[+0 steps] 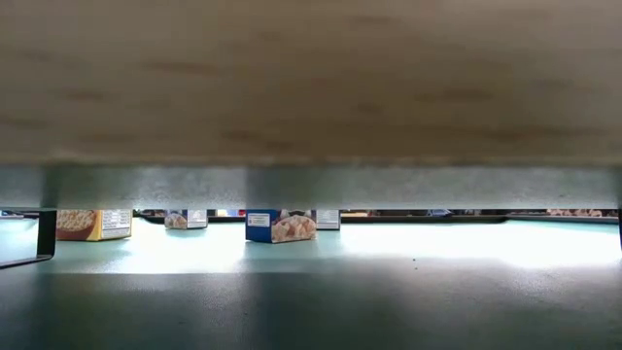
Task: Stack cereal on shelf
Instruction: Put the top violet cereal box on the shelf
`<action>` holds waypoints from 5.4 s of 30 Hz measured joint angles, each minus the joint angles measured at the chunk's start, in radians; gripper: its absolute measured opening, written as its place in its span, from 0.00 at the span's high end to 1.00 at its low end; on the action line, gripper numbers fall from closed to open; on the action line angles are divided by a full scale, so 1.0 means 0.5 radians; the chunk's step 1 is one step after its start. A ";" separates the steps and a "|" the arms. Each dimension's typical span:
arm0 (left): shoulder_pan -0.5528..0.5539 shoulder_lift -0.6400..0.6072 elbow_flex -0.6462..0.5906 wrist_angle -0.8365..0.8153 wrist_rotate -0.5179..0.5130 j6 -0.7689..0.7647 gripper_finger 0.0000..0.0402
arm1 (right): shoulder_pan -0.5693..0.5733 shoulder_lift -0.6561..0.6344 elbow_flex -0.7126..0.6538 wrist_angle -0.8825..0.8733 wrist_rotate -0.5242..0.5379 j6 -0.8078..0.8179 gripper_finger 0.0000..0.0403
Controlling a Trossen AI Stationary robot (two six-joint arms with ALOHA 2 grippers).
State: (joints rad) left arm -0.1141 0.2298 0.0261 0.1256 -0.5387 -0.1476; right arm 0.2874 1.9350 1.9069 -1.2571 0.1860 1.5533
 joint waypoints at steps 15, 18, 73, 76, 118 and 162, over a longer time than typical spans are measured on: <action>0.000 0.000 0.000 0.000 0.000 0.000 0.01 | 0.144 0.000 0.078 -0.097 -0.020 0.457 0.23; 0.000 0.000 -0.001 0.000 0.000 0.000 0.01 | 0.160 0.000 0.097 -0.102 -0.019 0.467 0.23; 0.000 0.008 -0.001 -0.001 0.000 0.000 0.01 | 0.356 0.062 0.161 0.026 -0.142 0.564 0.05; 0.000 0.011 -0.001 0.000 0.000 0.000 0.01 | 0.356 0.079 0.162 0.029 -0.187 0.561 0.05; 0.000 0.013 0.000 -0.001 0.000 0.000 0.01 | 0.381 0.155 0.251 0.084 -0.214 0.432 0.07; 0.000 0.017 -0.001 0.000 0.000 0.000 0.01 | 0.589 0.159 0.245 0.314 -0.274 0.643 0.09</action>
State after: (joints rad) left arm -0.1139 0.2382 0.0258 0.1257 -0.5385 -0.1474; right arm 0.5821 2.0144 2.0293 -1.1002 0.0491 1.8748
